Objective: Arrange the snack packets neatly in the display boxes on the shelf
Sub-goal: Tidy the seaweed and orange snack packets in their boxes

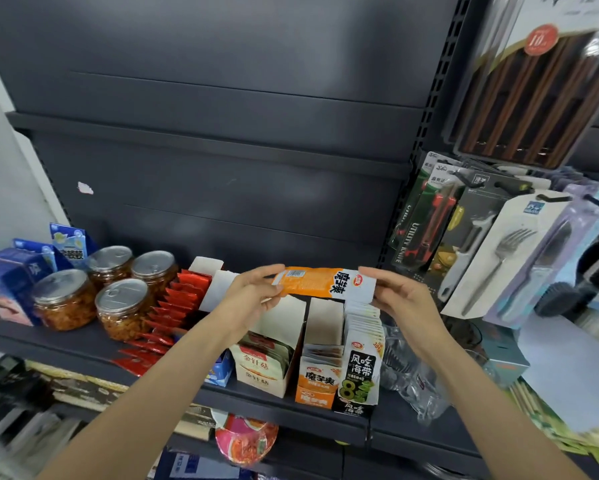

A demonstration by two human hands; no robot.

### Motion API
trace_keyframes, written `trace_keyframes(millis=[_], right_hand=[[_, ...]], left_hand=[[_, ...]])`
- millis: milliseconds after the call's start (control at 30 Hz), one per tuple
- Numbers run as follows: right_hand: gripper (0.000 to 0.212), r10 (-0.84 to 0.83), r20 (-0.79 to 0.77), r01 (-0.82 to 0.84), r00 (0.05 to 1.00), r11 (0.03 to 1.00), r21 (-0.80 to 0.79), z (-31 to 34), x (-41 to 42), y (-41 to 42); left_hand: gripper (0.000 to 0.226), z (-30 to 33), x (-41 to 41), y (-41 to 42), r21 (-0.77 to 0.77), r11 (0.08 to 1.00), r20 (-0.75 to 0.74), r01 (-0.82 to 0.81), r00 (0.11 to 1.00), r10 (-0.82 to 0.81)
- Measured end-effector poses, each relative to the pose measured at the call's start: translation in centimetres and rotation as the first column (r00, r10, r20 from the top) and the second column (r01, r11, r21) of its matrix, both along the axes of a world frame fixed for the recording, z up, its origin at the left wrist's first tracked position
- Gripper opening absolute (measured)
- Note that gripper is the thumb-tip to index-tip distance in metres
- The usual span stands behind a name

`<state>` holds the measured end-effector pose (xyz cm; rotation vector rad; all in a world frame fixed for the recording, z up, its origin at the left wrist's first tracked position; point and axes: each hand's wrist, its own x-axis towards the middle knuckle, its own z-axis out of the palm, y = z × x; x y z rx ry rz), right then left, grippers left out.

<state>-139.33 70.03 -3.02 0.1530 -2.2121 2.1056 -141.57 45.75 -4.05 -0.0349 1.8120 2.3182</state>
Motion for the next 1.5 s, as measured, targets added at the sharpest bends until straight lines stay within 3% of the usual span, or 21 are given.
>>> trace_keyframes(millis=[67,133,233,300,333,400,433,533,633,767,967,1167,1300,1500], right_hand=[[0.033,-0.049,-0.115,0.07,0.992,0.981,0.18,-0.2,-0.2,-0.3],[0.026,-0.092,-0.205,0.149,0.974,0.948,0.282,-0.4,-0.6,-0.4],[0.012,-0.129,-0.266,0.223,0.955,0.905,0.362,-0.6,-1.1,-0.4],[0.008,-0.176,-0.324,0.314,0.93,0.837,0.447,-0.7,-1.5,-0.2],[0.009,-0.188,-0.343,0.344,0.92,0.808,0.479,-0.8,-1.8,0.0],[0.01,-0.167,-0.353,0.348,0.921,0.761,0.548,-1.1,-2.6,0.4],[0.01,-0.144,-0.346,0.334,0.927,0.734,0.591,-1.3,-3.0,0.6],[0.012,-0.07,-0.286,0.257,0.956,0.67,0.697,-1.9,-4.3,0.9],[0.012,-0.01,-0.206,0.166,0.979,0.628,0.76,-2.4,-5.2,0.7],[0.012,0.032,-0.13,0.096,0.991,0.512,0.853,-3.1,-6.7,0.2],[0.024,0.078,-0.052,0.008,0.996,0.483,0.876,-2.2,-9.3,-0.4],[0.02,0.121,-0.028,-0.031,0.992,0.462,0.886,-1.3,-10.8,-0.2],[0.017,0.159,0.044,-0.104,0.986,0.393,0.914,-3.6,-11.5,-1.3],[0.009,0.048,0.018,-0.033,0.999,0.336,0.941,-6.7,-12.6,-2.0]], left_hand=[[0.034,-0.3,-0.4,0.1,0.097,0.995,0.108,-0.013,0.994,0.003],[0.032,-0.7,-0.7,0.4,0.098,0.995,0.174,-0.011,0.985,-0.006],[0.026,-1.3,-1.6,1.3,-0.029,0.999,0.212,-0.028,0.977,0.034],[0.022,-2.2,-2.6,1.8,-0.255,0.965,0.147,-0.053,0.985,0.093],[0.024,-2.8,-3.2,1.8,-0.439,0.896,0.045,-0.07,0.994,0.099],[0.029,-4.4,-4.4,1.4,-0.777,0.617,-0.196,-0.125,0.979,-0.049],[0.031,-4.9,-4.8,1.1,-0.863,0.483,-0.254,-0.152,0.955,-0.153],[0.034,-5.8,-5.8,0.6,-0.963,0.221,-0.229,-0.155,0.902,-0.366],[0.03,-5.7,-6.7,0.5,-0.975,0.12,-0.219,-0.185,0.872,-0.438],[0.028,-5.6,-7.9,0.7,-0.976,0.104,-0.216,-0.19,0.854,-0.472],[0.021,-5.7,-9.1,0.7,-0.987,0.127,-0.149,-0.102,0.88,-0.451],[0.019,-6.1,-9.7,0.4,-0.979,0.175,-0.171,-0.1,0.872,-0.459],[0.017,-6.3,-10.1,0.1,-0.975,0.207,-0.165,-0.077,0.875,-0.454],[0.017,-6.5,-10.3,-0.1,-0.971,0.229,-0.166,-0.065,0.873,-0.458]])
